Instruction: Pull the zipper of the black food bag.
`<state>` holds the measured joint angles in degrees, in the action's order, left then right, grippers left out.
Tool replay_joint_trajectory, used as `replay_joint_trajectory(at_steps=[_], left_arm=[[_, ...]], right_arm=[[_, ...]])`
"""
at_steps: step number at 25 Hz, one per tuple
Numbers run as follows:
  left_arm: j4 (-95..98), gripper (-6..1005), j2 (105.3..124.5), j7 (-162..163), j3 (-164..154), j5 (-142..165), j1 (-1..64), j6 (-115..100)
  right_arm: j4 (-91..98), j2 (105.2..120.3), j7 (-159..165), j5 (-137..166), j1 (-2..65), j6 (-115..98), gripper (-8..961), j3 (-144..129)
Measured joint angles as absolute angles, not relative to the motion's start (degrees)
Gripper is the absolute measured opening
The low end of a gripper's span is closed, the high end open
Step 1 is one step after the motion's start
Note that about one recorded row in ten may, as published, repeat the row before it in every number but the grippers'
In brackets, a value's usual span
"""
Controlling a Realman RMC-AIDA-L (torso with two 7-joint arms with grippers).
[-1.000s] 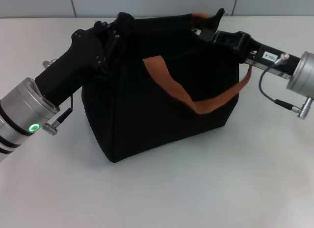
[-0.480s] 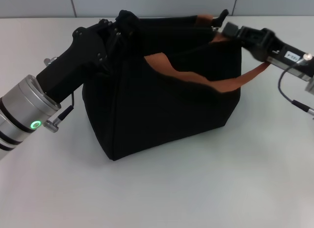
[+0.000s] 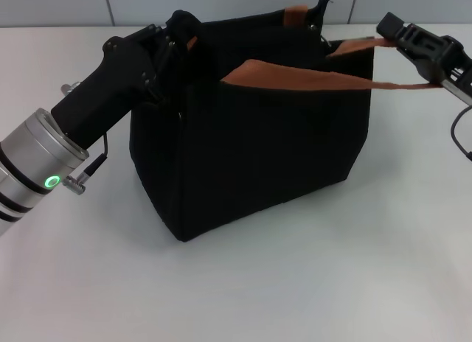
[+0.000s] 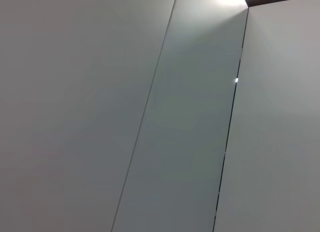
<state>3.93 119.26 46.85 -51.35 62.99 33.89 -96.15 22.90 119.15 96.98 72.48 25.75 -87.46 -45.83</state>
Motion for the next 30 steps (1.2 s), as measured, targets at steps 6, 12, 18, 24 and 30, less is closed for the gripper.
replay_joint_trajectory(at_steps=[6,12,18,24,30], left_arm=[[3.8,30,119.26,46.8,-51.3,63.0,33.9,-94.7],[3.7,31,119.27,46.8,-50.9,63.0,34.3,-93.2],[1.0,33,119.27,46.8,-51.2,63.2,36.6,-93.3],[1.4,34,119.27,46.8,-51.2,63.4,36.9,-93.1],[10.3,36,119.12,46.6,-56.5,63.5,34.7,-87.4]], right_arm=[[20.6,119.24,89.0,71.9,25.8,-92.2,76,-45.6],[15.0,119.38,77.9,69.1,27.2,-100.7,230,-45.8],[10.2,119.50,77.1,69.3,31.4,-102.0,562,-46.2],[8.1,119.58,75.9,69.6,33.4,-103.6,636,-48.6],[7.9,119.63,66.5,69.4,29.6,-104.8,654,-48.7]])
